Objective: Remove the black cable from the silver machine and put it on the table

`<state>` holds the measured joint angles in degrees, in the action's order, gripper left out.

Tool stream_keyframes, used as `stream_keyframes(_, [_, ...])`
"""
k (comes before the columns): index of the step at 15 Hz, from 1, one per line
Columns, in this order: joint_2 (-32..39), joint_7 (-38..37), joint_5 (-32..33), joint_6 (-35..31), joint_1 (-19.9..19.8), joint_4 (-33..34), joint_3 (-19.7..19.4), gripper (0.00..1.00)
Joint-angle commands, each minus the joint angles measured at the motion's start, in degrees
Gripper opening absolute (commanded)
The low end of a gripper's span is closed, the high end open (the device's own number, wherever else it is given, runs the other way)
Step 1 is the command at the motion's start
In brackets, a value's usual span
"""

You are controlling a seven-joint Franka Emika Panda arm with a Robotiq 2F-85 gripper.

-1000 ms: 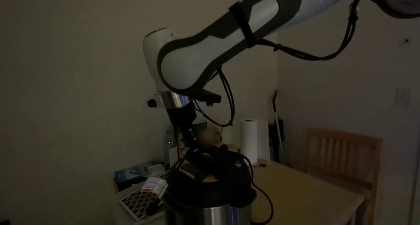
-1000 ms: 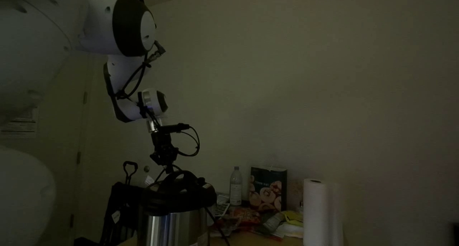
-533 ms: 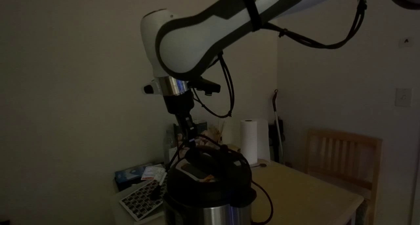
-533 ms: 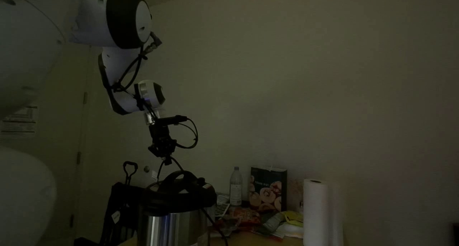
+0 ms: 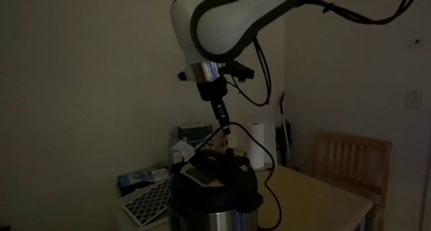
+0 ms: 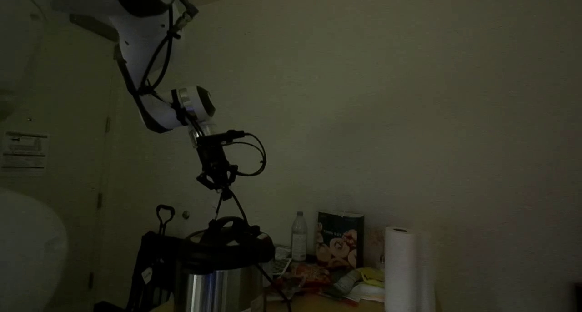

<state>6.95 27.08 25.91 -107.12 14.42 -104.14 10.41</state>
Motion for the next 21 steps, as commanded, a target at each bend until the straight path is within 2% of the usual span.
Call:
stream_keyframes(1, [-12.45,-7.67,-1.04,2.76,-2.44,-12.01,-0.85,0.02])
stream_keyframes(2, [-14.37,-9.39,-2.35,3.68,-3.04,-13.74,-1.24,0.02])
stream_keyframes(3, [-8.05,-5.92,-0.85,3.36,-2.35,-7.14,-0.43,0.10])
stream_keyframes(5, [-11.99,-7.54,-1.47,3.75,-2.99,-10.99,-0.96,0.10])
stream_keyframes(8, [-13.28,-8.36,-1.53,3.73,-2.99,-12.43,-1.00,0.10])
stream_keyframes(9, [-13.24,-8.39,-1.53,3.73,-2.99,-12.43,-1.00,0.02])
stream_keyframes(12, [-15.97,-12.24,-3.64,3.12,-5.53,-13.25,-3.64,0.02])
stream_keyframes(17, [-20.87,-14.21,-6.10,3.20,-11.19,-16.60,-9.81,0.02])
stream_keyframes(21, [-21.98,-19.90,-9.12,4.07,-14.31,-18.06,-12.47,0.02])
